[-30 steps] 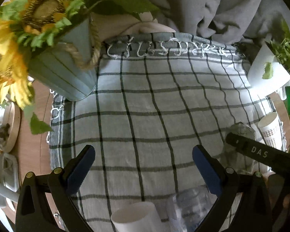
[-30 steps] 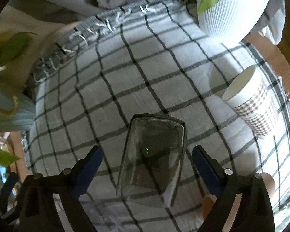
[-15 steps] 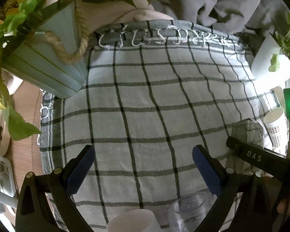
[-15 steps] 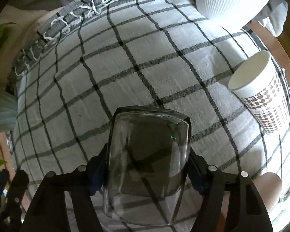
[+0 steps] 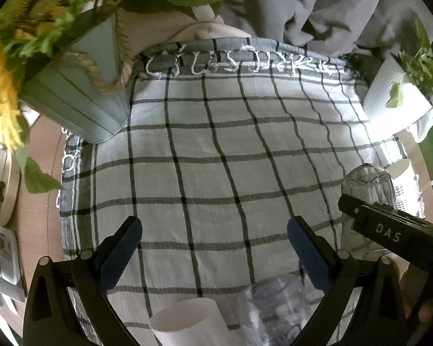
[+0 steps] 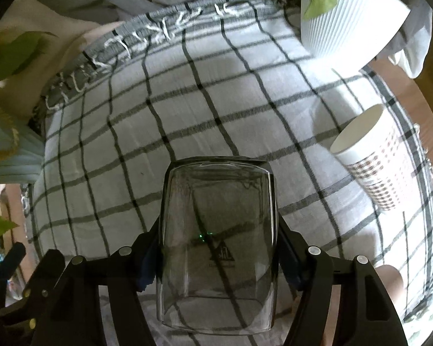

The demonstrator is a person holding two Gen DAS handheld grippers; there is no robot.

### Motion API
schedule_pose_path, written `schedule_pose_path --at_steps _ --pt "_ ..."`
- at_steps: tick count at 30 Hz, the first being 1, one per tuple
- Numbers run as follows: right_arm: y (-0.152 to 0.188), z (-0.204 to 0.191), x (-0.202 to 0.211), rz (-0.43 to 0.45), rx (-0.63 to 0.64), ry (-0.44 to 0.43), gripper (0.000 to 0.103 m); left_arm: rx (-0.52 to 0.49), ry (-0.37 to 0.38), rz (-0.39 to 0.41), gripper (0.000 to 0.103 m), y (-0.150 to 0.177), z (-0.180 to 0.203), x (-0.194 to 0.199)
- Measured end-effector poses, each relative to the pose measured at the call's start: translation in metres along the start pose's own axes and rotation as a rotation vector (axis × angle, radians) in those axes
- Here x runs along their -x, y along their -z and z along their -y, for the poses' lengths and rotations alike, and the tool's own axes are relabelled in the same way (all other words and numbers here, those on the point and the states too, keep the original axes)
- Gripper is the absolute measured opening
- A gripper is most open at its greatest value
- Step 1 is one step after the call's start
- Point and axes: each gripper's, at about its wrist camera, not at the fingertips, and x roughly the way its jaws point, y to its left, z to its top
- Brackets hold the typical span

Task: Flip cup upside down
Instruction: 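Lift the glass cup with the right gripper and turn it over, then close the left gripper on the glass cup while the right gripper opens and releases it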

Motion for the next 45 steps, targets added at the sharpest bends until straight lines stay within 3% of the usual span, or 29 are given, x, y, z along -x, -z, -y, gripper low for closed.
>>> schedule_pose_path --at_steps 6,14,20,25,29,45 --pt "0.008 -0.007 0.032 0.066 0.032 -0.030 0.068 0.019 0.002 0.050 0.102 0.012 0.000 0.025" --pt "0.045 -0.002 0.093 0.168 0.075 -0.054 0.068 0.063 0.003 0.123 0.102 0.046 0.002 0.066" --pt "0.074 0.007 0.113 0.185 0.098 -0.064 0.068 0.061 0.002 0.139 0.102 0.079 0.011 0.085" --pt "0.099 0.019 0.117 0.150 0.105 -0.069 0.068 0.047 -0.007 0.126 0.102 0.105 0.021 0.094" --pt "0.116 0.030 0.114 0.124 0.127 -0.092 0.068 0.062 -0.060 0.122 0.102 0.130 0.029 0.100" --pt "0.162 0.046 0.069 -0.048 0.289 -0.195 0.068 0.231 -0.151 -0.031 0.102 0.207 0.035 0.083"
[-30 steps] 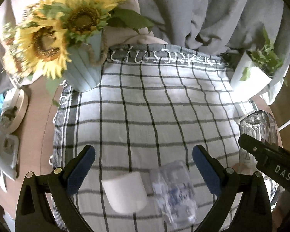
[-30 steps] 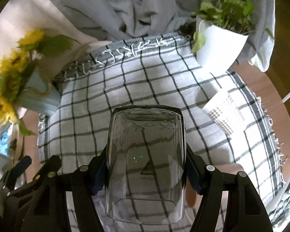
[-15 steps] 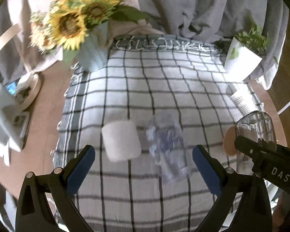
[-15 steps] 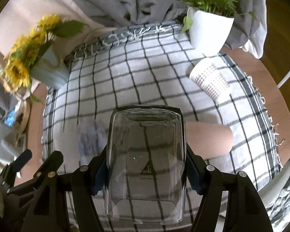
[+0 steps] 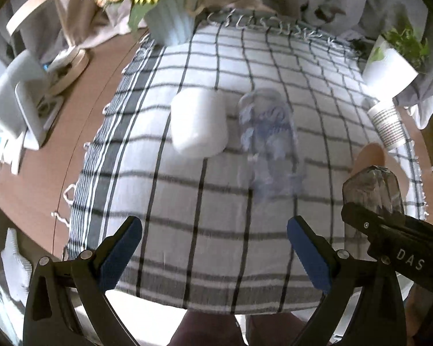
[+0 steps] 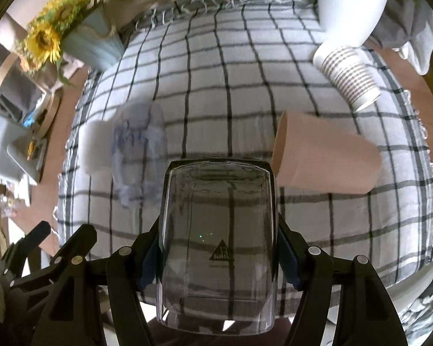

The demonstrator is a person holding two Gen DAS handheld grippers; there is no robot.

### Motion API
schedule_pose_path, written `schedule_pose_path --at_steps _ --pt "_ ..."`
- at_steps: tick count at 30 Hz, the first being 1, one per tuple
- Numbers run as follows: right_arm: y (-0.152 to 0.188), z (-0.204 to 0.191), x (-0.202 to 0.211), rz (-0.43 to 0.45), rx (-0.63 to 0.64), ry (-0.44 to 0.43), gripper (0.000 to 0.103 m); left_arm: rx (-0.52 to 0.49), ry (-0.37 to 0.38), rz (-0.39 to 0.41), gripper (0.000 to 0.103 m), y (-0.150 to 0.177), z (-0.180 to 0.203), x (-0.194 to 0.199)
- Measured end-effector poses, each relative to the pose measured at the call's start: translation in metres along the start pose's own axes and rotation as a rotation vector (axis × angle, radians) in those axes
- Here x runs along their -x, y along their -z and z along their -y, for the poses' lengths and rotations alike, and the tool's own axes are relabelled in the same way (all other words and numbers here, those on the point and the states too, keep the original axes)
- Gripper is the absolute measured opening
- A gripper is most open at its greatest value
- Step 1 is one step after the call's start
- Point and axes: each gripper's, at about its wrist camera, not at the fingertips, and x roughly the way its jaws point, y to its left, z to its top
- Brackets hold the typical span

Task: Flip cup upside down
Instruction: 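Close the left gripper on the glass cup while the right gripper opens and releases it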

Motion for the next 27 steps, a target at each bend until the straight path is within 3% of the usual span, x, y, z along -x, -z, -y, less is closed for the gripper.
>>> schedule_pose_path --at_steps 8,14,23,27 --pt "0.010 -0.005 -0.035 -0.073 0.044 -0.005 0.068 0.031 -0.032 -0.046 0.102 0.012 -0.005 -0.020" --pt "0.013 -0.009 -0.049 -0.068 0.076 0.026 0.068 0.025 -0.052 -0.049 0.102 0.014 0.000 -0.027" --pt "0.018 -0.003 -0.057 -0.091 0.077 0.002 0.069 0.031 -0.069 -0.066 0.102 0.022 0.001 -0.029" --pt "0.018 0.000 -0.050 -0.074 0.066 -0.022 0.076 0.048 -0.079 -0.051 0.102 0.024 -0.002 -0.022"
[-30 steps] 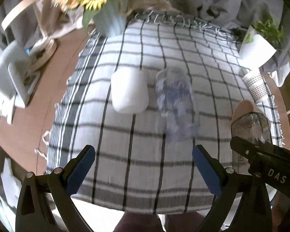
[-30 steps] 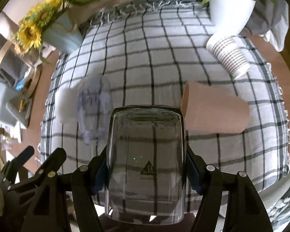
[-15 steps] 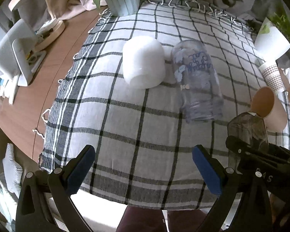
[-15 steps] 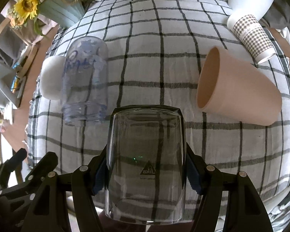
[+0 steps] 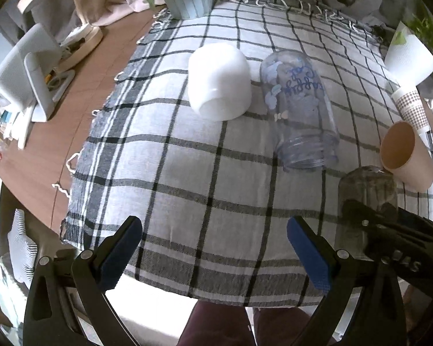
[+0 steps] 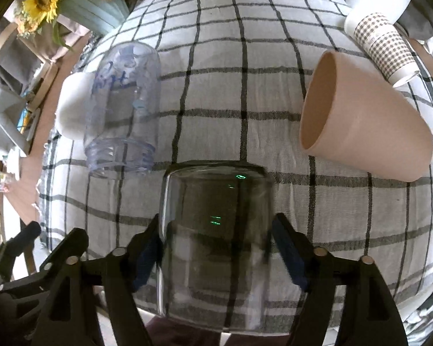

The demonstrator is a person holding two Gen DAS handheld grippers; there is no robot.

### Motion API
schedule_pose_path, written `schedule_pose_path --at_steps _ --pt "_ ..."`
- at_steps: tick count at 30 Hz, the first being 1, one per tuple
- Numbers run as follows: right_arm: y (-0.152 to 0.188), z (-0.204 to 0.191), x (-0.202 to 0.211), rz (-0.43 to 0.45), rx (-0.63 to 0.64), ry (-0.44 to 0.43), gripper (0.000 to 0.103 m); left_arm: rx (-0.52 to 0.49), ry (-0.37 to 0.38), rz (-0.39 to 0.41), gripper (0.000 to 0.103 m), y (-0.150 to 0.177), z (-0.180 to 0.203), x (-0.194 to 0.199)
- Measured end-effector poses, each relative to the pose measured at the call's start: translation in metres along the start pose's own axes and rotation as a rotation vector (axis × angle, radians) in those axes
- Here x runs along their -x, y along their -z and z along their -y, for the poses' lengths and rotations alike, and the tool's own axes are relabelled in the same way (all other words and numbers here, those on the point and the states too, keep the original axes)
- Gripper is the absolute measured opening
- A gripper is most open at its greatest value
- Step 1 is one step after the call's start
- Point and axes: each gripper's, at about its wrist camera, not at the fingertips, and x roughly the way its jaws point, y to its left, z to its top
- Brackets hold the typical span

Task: Flip cup upside down
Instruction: 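Close the left gripper on the glass cup while the right gripper opens and releases it, then carry the glass cup with the left gripper and lower it onto the cloth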

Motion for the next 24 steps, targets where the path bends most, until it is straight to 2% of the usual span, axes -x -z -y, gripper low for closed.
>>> schedule_pose_path --at_steps 6,13,18,24 --pt "0.006 0.009 0.042 0.097 -0.022 -0.025 0.077 0.006 0.020 0.034 0.102 -0.001 0.004 0.020" --pt "0.010 0.028 0.091 0.214 -0.053 0.006 0.078 -0.052 0.089 0.070 0.102 -0.007 0.040 0.042" --pt "0.014 0.054 0.105 0.244 -0.103 0.028 0.078 -0.095 0.147 0.055 0.102 -0.008 0.075 0.042" --pt "0.022 0.094 0.106 0.231 -0.184 0.050 0.079 -0.144 0.196 0.003 0.102 -0.008 0.115 0.029"
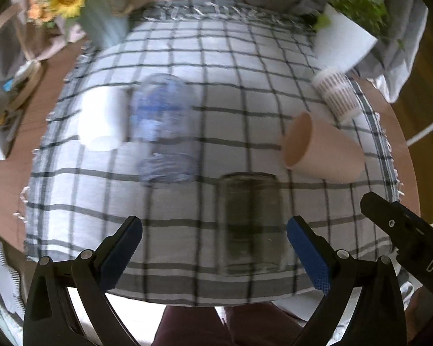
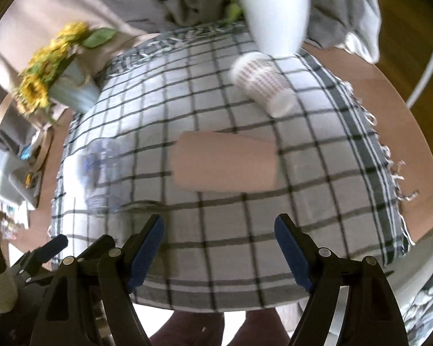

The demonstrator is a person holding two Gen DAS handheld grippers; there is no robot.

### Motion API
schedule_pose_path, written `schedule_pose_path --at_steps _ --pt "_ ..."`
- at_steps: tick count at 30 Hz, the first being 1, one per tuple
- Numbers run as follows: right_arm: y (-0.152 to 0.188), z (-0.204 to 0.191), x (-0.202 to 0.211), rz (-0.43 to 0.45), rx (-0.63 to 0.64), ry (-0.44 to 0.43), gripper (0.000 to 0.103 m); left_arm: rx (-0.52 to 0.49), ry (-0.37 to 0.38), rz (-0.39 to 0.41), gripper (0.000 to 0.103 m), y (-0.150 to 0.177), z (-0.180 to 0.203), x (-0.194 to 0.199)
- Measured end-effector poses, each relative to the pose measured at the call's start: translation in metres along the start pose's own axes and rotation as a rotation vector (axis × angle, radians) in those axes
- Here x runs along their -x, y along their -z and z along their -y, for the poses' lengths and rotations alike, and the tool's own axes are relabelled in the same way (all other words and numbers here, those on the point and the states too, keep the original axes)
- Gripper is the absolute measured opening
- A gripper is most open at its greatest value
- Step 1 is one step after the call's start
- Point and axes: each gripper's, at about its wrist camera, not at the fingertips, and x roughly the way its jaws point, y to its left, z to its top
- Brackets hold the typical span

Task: Flip cup upside down
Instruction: 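Carry the glass cup with the left gripper and lower it onto the cloth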

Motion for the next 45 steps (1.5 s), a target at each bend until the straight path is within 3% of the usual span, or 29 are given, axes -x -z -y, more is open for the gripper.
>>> schedule_pose_path --at_steps 14,23,28,36,45 --pt "0.003 0.057 -0.009 -0.030 -0.154 0.007 0.079 -0.002 -0.007 -0.105 0.094 -0.022 0.031 -0.051" --pt "-0.001 0.066 -0.021 -0.064 -0.176 -0.013 0.079 -0.013 -0.027 -0.156 0.080 -0.027 0.039 -0.070" --pt "-0.006 0.065 -0.023 -0.057 -0.167 -0.012 0.079 0.002 -0.042 -0.182 0.066 -0.031 0.037 -0.081" --pt "-0.007 0.063 -0.025 -0.067 -0.166 -0.019 0.079 0.029 -0.026 -0.173 0.066 -0.032 0.024 -0.078" --pt "-0.012 0.061 -0.014 -0.036 -0.165 -0.034 0.079 0.039 -0.011 -0.091 0.065 -0.045 0.026 -0.050"
